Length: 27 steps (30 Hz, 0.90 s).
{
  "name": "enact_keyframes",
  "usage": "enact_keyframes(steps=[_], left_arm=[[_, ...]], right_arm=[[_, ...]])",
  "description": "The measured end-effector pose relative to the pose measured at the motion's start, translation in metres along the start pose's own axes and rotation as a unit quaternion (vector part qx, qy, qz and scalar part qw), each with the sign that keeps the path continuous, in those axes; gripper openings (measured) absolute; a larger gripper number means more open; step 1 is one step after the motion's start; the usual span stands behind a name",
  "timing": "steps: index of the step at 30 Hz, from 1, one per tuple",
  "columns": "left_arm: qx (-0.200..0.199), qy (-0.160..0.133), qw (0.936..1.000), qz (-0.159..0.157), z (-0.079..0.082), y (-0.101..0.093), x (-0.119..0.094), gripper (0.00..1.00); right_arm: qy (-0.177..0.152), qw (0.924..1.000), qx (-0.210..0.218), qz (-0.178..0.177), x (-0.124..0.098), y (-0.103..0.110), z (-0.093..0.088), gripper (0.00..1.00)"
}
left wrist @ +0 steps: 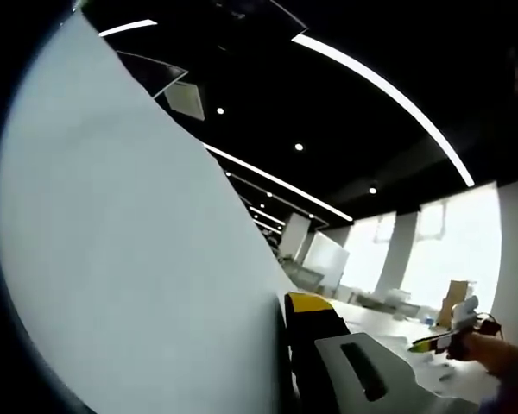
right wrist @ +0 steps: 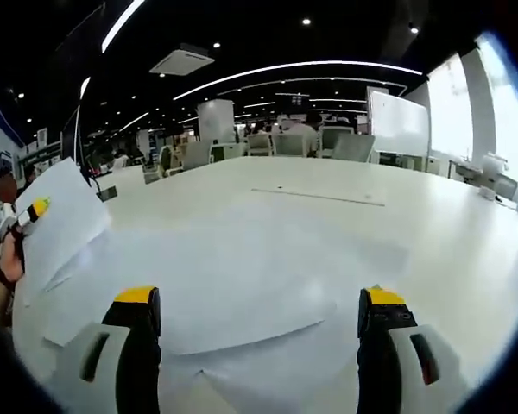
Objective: Organize the stack of printing papers by aligning and flattening the scattered papers on the table
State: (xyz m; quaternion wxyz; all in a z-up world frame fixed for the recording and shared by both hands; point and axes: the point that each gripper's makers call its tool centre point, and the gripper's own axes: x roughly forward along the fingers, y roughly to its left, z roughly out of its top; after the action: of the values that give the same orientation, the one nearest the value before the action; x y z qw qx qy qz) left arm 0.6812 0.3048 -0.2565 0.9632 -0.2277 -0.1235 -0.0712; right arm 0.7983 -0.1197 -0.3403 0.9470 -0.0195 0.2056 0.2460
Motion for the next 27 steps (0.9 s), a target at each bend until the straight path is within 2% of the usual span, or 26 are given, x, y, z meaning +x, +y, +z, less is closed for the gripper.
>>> enact_keyframes(steps=[7,27], left_arm=[[-0.002,-0.001,1.0,0.001,0.0003,0.0,-0.0005,0.1],[0.005,0.002,1.0,0.0,-0.0007,-0.0011,-0.0008,0.1]], right_arm=[[0.0,1.0,-0.005,-0.008,-0.0007,-0.006,0.0023,0.9],[0.006,0.9999,-0.014,-0.005,0.0018,-0.0021,-0.0026,0.9]])
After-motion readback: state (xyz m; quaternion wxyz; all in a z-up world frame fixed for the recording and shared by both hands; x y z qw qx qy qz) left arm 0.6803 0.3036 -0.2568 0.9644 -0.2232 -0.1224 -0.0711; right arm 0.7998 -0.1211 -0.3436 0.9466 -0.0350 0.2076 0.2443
